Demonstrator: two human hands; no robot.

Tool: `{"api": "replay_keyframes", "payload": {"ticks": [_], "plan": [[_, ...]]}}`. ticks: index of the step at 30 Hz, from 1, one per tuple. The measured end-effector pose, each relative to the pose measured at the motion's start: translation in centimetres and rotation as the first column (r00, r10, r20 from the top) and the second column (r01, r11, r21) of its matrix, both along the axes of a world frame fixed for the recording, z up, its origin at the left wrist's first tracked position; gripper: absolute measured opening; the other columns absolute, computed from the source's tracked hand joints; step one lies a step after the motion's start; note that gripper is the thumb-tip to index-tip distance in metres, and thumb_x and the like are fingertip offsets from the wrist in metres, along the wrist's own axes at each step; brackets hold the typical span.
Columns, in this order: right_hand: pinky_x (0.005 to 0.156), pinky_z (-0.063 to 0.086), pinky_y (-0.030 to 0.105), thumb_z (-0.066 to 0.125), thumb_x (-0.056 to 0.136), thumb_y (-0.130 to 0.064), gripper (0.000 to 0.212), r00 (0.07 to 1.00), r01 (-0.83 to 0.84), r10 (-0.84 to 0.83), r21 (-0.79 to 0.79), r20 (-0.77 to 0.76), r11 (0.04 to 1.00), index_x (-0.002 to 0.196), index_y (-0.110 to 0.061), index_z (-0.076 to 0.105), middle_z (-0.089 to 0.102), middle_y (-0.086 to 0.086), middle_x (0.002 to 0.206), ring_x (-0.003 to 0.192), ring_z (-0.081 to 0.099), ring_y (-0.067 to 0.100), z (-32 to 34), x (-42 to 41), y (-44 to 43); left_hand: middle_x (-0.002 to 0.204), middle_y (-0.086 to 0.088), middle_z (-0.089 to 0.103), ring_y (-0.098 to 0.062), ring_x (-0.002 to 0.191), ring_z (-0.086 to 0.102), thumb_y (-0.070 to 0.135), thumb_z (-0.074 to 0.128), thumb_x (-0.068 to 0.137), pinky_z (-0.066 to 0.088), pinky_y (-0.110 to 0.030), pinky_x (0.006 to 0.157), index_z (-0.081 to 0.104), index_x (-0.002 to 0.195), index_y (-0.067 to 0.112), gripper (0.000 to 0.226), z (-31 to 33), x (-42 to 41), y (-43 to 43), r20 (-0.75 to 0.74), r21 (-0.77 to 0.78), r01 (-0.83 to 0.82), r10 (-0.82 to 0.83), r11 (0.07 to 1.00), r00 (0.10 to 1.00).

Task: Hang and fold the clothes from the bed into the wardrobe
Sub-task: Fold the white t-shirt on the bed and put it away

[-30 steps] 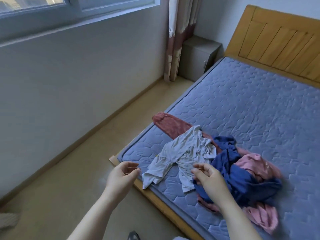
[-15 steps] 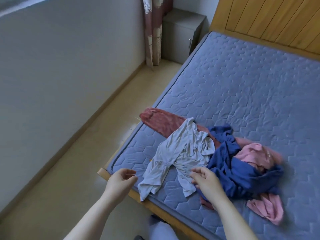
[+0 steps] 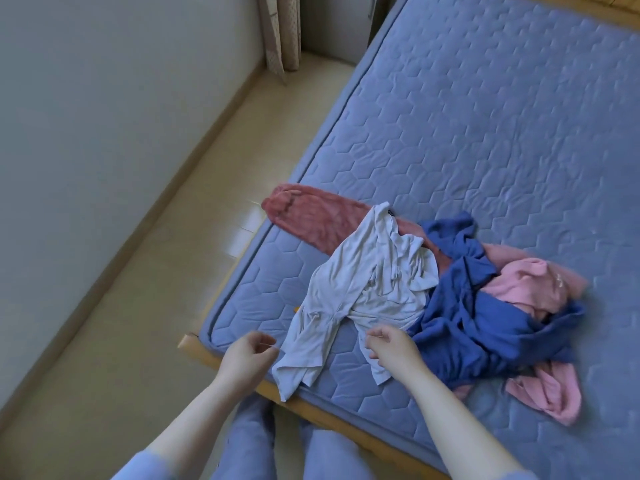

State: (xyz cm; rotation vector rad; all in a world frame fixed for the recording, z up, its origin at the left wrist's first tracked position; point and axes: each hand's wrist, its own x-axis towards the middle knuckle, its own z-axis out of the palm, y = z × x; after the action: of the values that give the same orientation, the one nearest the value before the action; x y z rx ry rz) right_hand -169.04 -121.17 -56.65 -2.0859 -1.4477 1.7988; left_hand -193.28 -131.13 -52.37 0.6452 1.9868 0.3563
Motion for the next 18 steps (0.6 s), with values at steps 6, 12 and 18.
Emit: {"api": "replay_keyframes", "payload": {"ticks": [6,12,18], "plan": [[0.069,0.044,0.035,0.054,0.087,-0.020,0.015,0.996,0.082,-0.076,-0.115,0.055,0.990,0.076,-0.017,0.063,0.066,0.003,0.078,0.065,0.060,0.015,-6.2,-2.6,0.5,0.093,-0.001,0.070,-0.017,0.090,0.066,0.021,0.060,0.089,0.054,-0.038,0.085,0.064,0.108,0.016,0.020,-3.8,-2.1,1.7,0.057,-0.079,0.004,0.001,0.997,0.998],[0.059,0.041,0.031,0.049,0.085,-0.008,0.013,0.983,0.166,-0.145,-0.217,0.109,0.962,0.075,-0.012,0.056,0.052,0.011,0.068,0.058,0.052,0.020,-12.3,-6.0,0.6,0.092,0.003,0.071,-0.015,0.089,0.066,0.021,0.060,0.088,0.053,-0.036,0.082,0.065,0.108,0.018,0.021,-8.3,-4.6,3.1,0.062,-0.102,0.020,-0.014,0.995,0.998],[0.063,0.045,0.035,0.046,0.088,-0.010,0.024,0.964,0.231,-0.194,-0.207,0.183,0.951,0.067,-0.011,0.058,0.063,0.009,0.066,0.065,0.059,0.025,-17.7,-7.8,0.5,0.092,-0.001,0.071,-0.023,0.087,0.068,0.018,0.058,0.090,0.054,-0.035,0.074,0.063,0.108,0.016,0.019,-13.1,-5.7,5.2,0.074,-0.113,0.008,0.000,0.994,0.997]]}}
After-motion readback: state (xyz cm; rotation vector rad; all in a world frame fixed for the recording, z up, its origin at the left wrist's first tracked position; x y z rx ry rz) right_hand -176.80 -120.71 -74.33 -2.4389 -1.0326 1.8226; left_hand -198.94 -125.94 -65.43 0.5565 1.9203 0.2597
